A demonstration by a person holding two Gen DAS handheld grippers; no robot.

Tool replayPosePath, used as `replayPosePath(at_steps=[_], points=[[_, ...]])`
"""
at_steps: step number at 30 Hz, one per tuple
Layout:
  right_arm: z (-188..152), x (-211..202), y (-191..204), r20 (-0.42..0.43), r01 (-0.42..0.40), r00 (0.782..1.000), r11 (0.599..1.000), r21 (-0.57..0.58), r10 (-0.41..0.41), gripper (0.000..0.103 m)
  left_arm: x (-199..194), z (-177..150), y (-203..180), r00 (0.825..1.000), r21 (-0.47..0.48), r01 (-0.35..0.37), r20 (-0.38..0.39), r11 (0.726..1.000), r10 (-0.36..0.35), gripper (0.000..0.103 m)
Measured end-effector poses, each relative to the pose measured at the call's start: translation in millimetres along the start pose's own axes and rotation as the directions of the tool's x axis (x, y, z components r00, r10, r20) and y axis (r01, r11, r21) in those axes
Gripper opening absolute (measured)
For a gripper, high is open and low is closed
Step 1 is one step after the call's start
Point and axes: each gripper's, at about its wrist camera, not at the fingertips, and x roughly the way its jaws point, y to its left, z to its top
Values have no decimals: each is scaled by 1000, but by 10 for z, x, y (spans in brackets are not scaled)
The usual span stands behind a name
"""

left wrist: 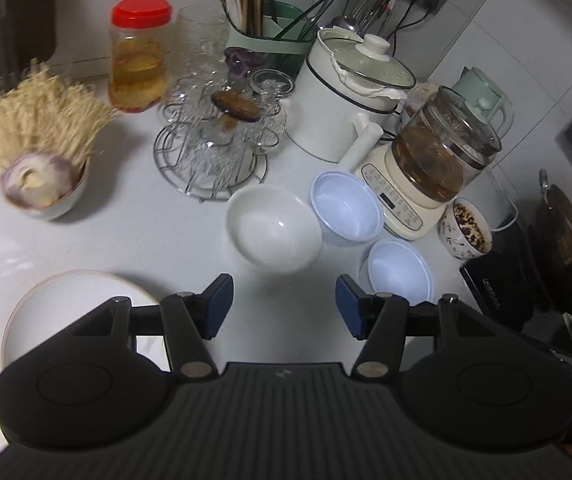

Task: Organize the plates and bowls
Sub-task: 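Move both grippers to the rim of the white ceramic bowl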

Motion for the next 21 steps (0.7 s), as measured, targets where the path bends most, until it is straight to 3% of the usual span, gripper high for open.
replayPosePath(at_steps=[7,18,21], points=[[206,529,-173,-91,-14,996,999,44,18,39,576,240,130,998,-50,-24,-58,998,21,62],[264,1129,-284,-204,5,979,995,102,16,39,1191,346,476,993,-128,-37,-112,991,23,61],[290,1222,-261,-220,14,975,995,96,7,39,1299,381,585,993,-193,-19,-117,981,-4,54]])
